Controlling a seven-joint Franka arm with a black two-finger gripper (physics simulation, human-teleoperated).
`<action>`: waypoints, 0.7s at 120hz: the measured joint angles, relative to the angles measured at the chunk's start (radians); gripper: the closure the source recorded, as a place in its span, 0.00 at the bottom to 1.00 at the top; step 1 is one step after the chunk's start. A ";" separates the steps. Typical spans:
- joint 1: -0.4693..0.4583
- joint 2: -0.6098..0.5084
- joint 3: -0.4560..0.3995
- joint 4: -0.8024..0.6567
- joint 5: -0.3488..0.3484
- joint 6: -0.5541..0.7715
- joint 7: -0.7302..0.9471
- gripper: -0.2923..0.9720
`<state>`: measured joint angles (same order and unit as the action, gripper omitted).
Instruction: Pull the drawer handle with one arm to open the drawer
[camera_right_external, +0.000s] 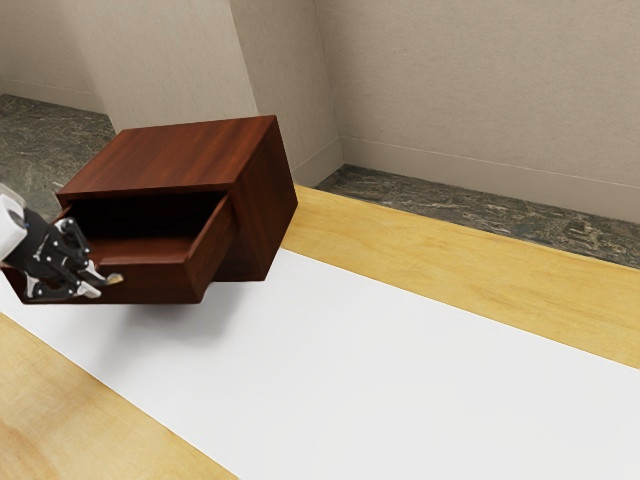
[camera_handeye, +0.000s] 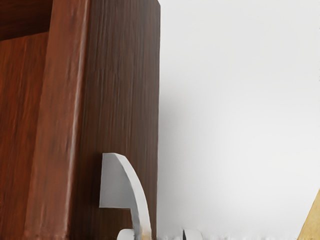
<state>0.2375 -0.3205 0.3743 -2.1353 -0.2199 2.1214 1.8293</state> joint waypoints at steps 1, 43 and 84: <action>-0.001 -0.002 0.002 -0.002 0.000 0.000 0.000 0.75; -0.010 -0.037 0.041 -0.030 0.036 0.000 0.000 0.71; -0.045 -0.078 0.038 0.059 0.048 -0.043 -0.005 0.60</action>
<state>0.1926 -0.3987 0.4118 -2.0768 -0.1714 2.0785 1.8245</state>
